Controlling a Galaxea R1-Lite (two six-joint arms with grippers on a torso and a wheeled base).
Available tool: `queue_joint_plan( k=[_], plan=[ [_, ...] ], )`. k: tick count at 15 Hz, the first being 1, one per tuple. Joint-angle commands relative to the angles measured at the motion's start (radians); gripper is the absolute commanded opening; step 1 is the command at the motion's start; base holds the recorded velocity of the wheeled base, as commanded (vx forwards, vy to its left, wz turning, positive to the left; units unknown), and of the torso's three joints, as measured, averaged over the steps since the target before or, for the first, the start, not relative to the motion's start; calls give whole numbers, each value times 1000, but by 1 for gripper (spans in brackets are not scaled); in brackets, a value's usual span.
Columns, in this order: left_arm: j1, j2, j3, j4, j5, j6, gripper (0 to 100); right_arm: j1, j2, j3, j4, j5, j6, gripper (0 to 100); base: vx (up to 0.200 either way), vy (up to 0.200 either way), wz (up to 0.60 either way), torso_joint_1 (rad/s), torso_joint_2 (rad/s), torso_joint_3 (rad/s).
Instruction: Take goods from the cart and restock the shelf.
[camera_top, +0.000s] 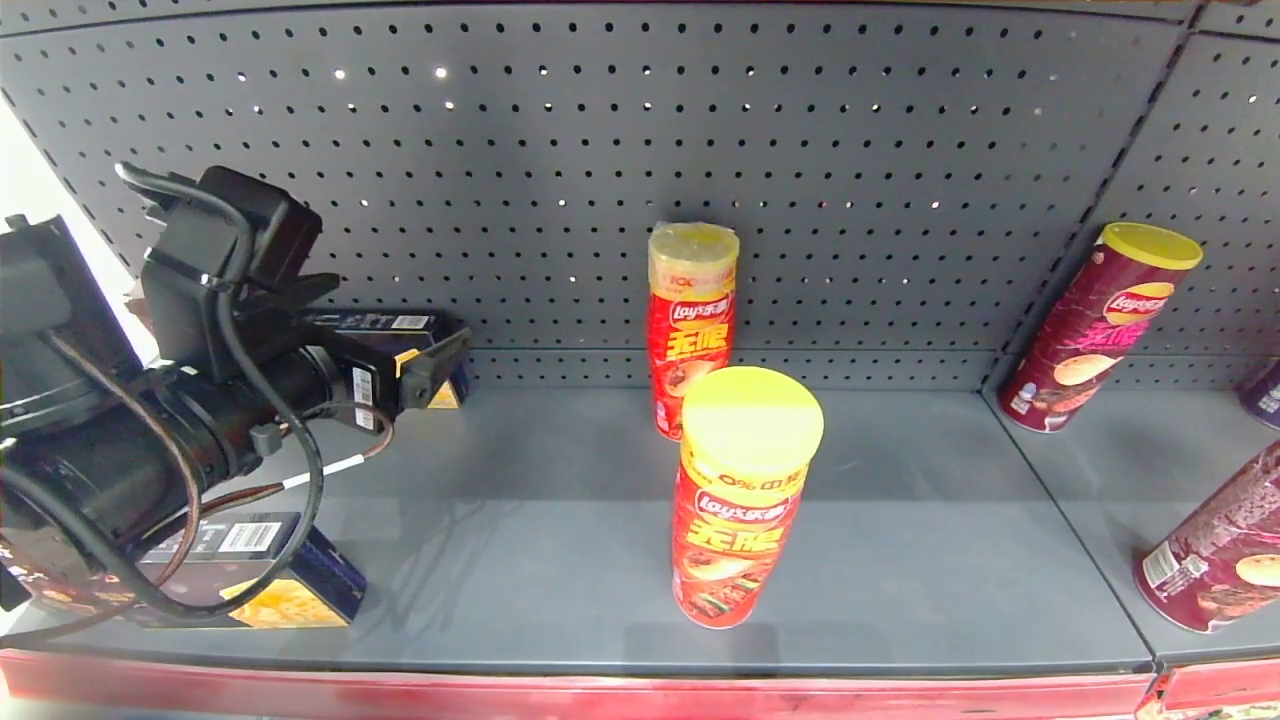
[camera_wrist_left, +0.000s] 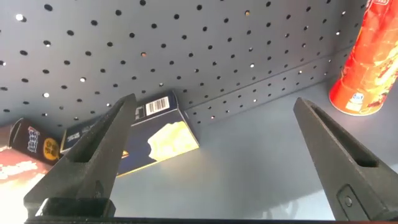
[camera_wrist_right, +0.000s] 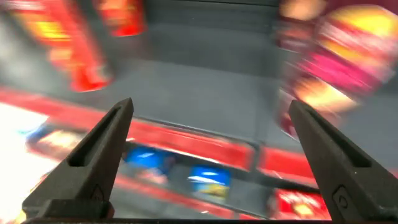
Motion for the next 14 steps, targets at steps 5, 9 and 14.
queue_joint_plan(
  k=[5, 9, 14],
  plan=[
    [2, 45, 1, -50, -3, 0, 100, 323, 525, -135, -30, 149, -152, 100, 0, 0, 0, 0, 0, 0],
    [8, 60, -6, -54, -3, 0, 100, 444, 809, -116, -321, -4, -135, 100, 0, 0, 0, 0, 0, 0],
    [26, 77, -8, -68, -9, 0, 100, 472, 981, -204, -356, -97, -135, 100, 0, 0, 0, 0, 0, 0]
  ],
)
